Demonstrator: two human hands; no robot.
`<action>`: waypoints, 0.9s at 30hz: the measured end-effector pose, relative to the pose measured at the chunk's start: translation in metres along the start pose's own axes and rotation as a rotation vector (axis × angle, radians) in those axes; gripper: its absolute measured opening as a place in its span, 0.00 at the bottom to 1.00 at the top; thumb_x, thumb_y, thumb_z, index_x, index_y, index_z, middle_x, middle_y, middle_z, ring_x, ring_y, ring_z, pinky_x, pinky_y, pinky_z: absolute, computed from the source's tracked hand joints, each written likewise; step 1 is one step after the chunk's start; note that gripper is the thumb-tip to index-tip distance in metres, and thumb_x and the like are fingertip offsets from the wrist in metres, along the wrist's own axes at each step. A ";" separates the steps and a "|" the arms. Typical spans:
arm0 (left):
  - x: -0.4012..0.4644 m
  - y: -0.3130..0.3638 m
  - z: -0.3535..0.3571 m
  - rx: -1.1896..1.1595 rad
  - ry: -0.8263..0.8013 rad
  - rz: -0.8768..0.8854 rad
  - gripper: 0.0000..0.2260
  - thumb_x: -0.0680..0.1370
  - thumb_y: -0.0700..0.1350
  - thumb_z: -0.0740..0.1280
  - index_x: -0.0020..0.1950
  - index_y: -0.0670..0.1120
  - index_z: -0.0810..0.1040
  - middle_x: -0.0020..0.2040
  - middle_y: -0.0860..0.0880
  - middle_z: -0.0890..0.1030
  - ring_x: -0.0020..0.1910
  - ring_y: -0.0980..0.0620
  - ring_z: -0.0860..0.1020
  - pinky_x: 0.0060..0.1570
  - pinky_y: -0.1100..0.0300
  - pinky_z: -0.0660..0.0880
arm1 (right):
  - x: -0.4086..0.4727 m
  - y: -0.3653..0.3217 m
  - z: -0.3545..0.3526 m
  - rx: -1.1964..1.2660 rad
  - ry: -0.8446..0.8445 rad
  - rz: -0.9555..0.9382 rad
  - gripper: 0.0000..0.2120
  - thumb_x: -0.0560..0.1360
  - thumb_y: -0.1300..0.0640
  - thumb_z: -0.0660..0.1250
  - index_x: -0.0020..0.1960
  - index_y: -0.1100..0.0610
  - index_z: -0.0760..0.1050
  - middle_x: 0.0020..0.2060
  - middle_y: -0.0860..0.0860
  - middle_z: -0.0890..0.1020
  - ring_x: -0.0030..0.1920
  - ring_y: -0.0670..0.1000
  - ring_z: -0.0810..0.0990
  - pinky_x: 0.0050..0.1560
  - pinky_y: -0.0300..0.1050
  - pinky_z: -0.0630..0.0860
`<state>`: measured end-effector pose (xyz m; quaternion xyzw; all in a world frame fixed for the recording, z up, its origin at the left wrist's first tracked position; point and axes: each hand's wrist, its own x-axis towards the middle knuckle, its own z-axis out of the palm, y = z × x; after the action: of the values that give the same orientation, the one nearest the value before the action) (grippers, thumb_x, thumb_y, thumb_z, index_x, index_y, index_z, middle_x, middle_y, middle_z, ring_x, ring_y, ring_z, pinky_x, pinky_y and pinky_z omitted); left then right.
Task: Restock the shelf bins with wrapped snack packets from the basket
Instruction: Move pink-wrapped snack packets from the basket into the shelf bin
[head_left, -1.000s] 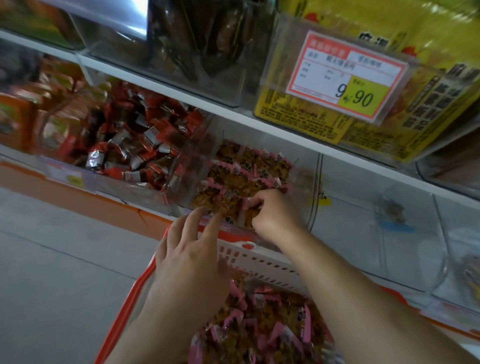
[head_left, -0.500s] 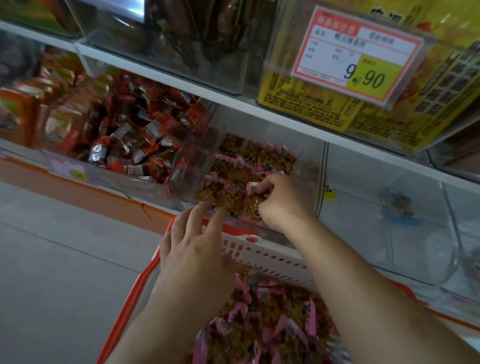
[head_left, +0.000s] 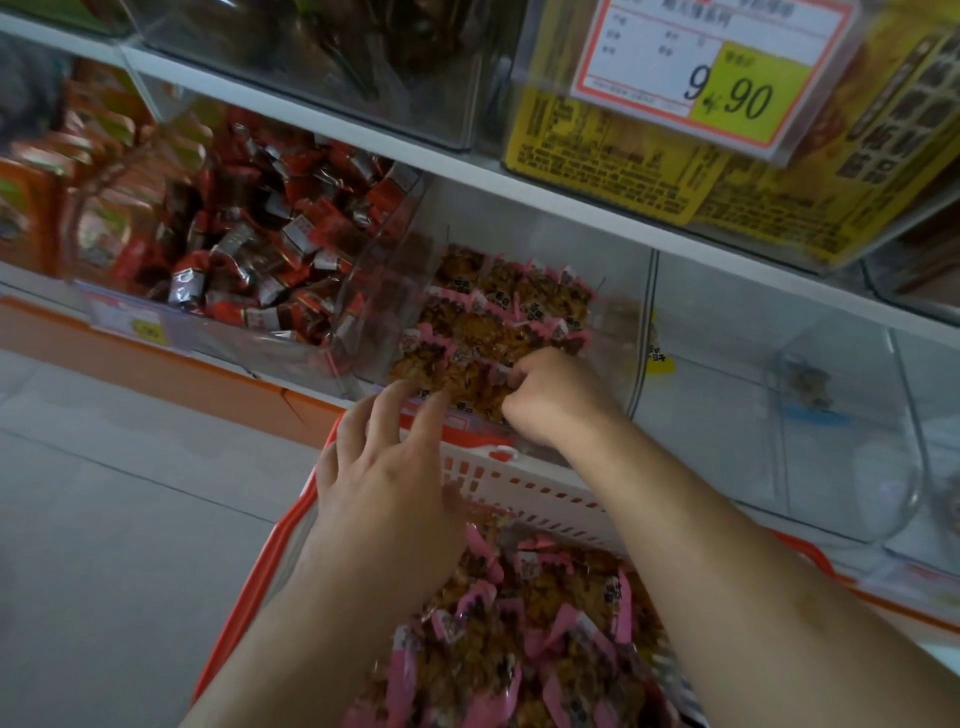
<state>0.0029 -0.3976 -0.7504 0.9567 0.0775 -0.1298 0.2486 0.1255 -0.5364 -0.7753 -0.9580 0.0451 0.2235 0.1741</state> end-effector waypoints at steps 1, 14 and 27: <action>0.000 0.000 -0.002 -0.005 -0.002 0.007 0.35 0.81 0.50 0.66 0.82 0.61 0.50 0.83 0.58 0.46 0.82 0.48 0.42 0.81 0.40 0.50 | -0.003 -0.001 -0.002 -0.008 -0.003 -0.004 0.14 0.77 0.60 0.68 0.61 0.54 0.83 0.48 0.52 0.84 0.44 0.53 0.82 0.49 0.46 0.83; -0.013 -0.037 -0.029 -0.155 0.027 -0.267 0.21 0.80 0.41 0.64 0.73 0.47 0.68 0.65 0.43 0.75 0.58 0.41 0.76 0.57 0.47 0.75 | -0.141 0.036 0.051 0.142 -0.062 -0.241 0.13 0.81 0.62 0.65 0.58 0.46 0.79 0.55 0.41 0.82 0.56 0.42 0.80 0.54 0.38 0.78; -0.009 -0.049 -0.018 -0.183 -0.137 -0.299 0.14 0.79 0.35 0.61 0.60 0.46 0.63 0.43 0.44 0.78 0.39 0.47 0.79 0.32 0.54 0.74 | -0.126 0.029 0.130 -0.099 -0.190 -0.145 0.09 0.80 0.50 0.73 0.60 0.47 0.84 0.53 0.42 0.81 0.57 0.44 0.77 0.76 0.49 0.69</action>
<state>-0.0119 -0.3471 -0.7547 0.8968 0.2133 -0.2225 0.3174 -0.0458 -0.5160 -0.8380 -0.9406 -0.0519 0.3022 0.1457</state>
